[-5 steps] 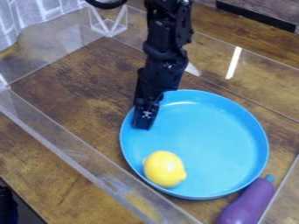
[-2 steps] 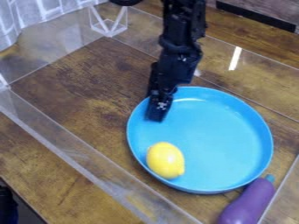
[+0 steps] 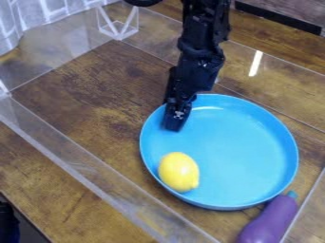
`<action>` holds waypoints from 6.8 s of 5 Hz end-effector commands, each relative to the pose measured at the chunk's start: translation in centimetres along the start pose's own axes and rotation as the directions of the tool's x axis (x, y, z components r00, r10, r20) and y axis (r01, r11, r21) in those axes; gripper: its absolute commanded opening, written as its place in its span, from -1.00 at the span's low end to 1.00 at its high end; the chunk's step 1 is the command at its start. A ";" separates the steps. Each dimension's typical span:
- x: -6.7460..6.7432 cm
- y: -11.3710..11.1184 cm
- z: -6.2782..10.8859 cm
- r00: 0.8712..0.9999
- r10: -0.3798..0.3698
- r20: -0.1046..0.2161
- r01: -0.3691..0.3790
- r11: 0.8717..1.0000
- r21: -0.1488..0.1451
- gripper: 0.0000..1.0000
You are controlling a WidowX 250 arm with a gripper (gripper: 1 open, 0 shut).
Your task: Move the carrot to the left side
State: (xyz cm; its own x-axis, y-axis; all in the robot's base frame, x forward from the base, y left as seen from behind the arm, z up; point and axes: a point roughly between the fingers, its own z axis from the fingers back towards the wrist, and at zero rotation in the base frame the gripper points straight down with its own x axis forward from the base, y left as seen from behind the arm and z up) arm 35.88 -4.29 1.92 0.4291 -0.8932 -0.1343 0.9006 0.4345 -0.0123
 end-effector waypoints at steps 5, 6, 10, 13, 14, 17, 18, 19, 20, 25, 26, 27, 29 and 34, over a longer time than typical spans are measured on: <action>2.4 -1.5 -0.3 0.979 -0.201 -0.021 0.200 0.979 -0.028 1.00; 2.5 -0.8 -0.3 0.976 -0.216 -0.025 0.215 0.976 -0.034 1.00; -0.1 0.2 -0.8 0.986 -0.165 -0.038 0.161 0.984 -0.078 1.00; -2.8 2.1 -1.4 0.964 -0.261 -0.056 0.255 0.963 -0.090 1.00; -1.9 1.4 -1.3 0.947 -0.315 -0.067 0.309 0.947 -0.084 1.00; -2.1 -1.1 -1.3 0.947 -0.306 -0.096 0.298 0.951 -0.087 1.00; -2.5 -2.4 -1.4 0.939 -0.326 -0.110 0.318 0.944 -0.084 1.00; -3.0 -3.6 -1.5 0.929 -0.350 -0.120 0.342 0.936 -0.085 1.00; -2.3 -4.2 -1.5 0.905 -0.405 -0.129 0.397 0.914 -0.084 1.00; 0.8 -6.7 -1.5 0.855 -0.500 -0.137 0.491 0.866 -0.095 -1.00; 1.6 -6.8 -1.4 0.843 -0.521 -0.131 0.514 0.853 -0.087 1.00; 2.6 -6.0 -1.0 0.848 -0.514 -0.125 0.508 0.858 -0.081 -1.00; 3.7 -4.4 -0.4 0.835 -0.537 -0.118 0.532 0.844 -0.074 1.00; 5.7 -2.3 0.3 0.854 -0.512 -0.089 0.510 0.859 -0.048 1.00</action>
State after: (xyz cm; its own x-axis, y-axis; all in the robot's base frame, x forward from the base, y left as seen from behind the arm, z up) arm 36.56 -10.02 2.05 -0.0900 -0.9751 -0.2027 0.9912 -0.0680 -0.1133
